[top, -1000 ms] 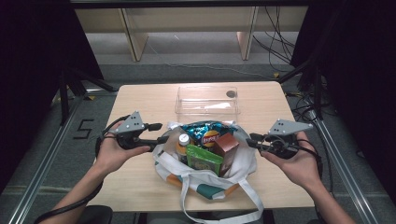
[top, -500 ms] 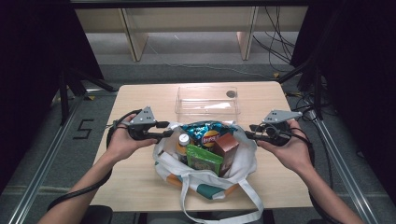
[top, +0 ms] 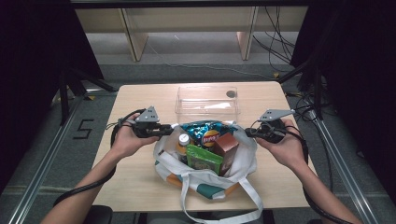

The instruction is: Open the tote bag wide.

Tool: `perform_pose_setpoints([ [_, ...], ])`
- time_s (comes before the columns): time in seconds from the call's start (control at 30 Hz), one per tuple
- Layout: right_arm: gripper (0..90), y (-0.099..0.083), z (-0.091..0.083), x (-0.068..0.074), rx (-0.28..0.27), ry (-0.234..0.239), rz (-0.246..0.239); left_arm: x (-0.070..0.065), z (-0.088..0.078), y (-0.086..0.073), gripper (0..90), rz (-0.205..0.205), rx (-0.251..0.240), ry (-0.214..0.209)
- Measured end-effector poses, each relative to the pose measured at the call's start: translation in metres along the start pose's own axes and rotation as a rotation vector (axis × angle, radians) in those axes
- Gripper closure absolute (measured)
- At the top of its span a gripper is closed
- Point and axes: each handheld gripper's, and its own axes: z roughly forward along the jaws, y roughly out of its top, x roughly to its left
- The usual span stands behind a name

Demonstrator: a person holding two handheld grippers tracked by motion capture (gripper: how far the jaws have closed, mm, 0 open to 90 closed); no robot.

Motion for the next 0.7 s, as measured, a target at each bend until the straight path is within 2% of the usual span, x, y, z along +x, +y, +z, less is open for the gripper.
perform_pose_setpoints([
  [0.07,88.9,0.0003,0.0002,-0.0006,0.005,0.004,0.0,0.0008,0.0003,0.0002,79.9,-0.006,0.005,0.0],
  [0.13,89.1,0.0003,0.001,0.0003,0.022,0.0,0.026,0.0015,0.0014,0.0004,80.4,-0.005,0.003,0.007],
  [0.2,89.2,0.0007,0.0012,-0.0001,0.022,-0.001,0.027,0.002,0.002,0.0009,80.6,-0.01,0.003,0.015],
  [0.23,89.2,0.0014,0.0029,-0.0011,0.005,-0.016,0.027,0.0036,0.0018,0.0014,80.8,0.003,0.011,0.015],
  [0.27,89.2,0.0014,0.0029,-0.0011,0.005,-0.016,0.027,0.0031,0.0032,0.0013,80.8,-0.017,-0.002,0.014],
  [0.3,89.2,0.0018,0.0032,-0.0011,0.003,-0.016,0.032,0.0033,0.0036,0.0015,80.8,-0.029,0.005,0.019],
  [0.37,89.2,0.0027,0.0048,-0.0009,0.008,-0.02,0.035,0.0052,0.0042,0.0016,80.8,-0.02,0.014,0.024],
  [0.4,89.3,0.0048,0.0053,-0.0028,0.005,-0.018,0.008,0.005,0.0058,0.0015,80.8,-0.04,0.004,0.02],
  [0.5,86.5,0.0058,0.0036,-0.0001,0.0,-0.009,0.026,0.0048,0.0053,0.0019,80.9,-0.05,-0.004,0.031],
  [0.53,83.9,0.0062,0.0045,-0.0013,-0.022,-0.01,-0.008,0.0047,0.0053,0.0018,80.9,-0.05,-0.003,0.031],
  [0.6,80.0,0.0064,0.0052,0.0019,-0.027,-0.015,0.001,0.0044,0.0055,0.0018,81.0,-0.05,-0.001,0.031],
  [0.63,79.6,0.0067,0.0063,0.0009,-0.019,-0.019,-0.027,0.0044,0.0055,0.0019,81.0,-0.05,0.0,0.031],
  [0.67,79.6,0.0064,0.0078,0.0012,-0.015,-0.017,-0.031,0.0044,0.0057,0.0021,81.0,-0.051,-0.002,0.031],
  [0.7,80.3,0.0057,0.0083,0.0023,0.014,-0.009,-0.009,0.0045,0.0058,0.0023,81.0,-0.051,-0.002,0.032],
])
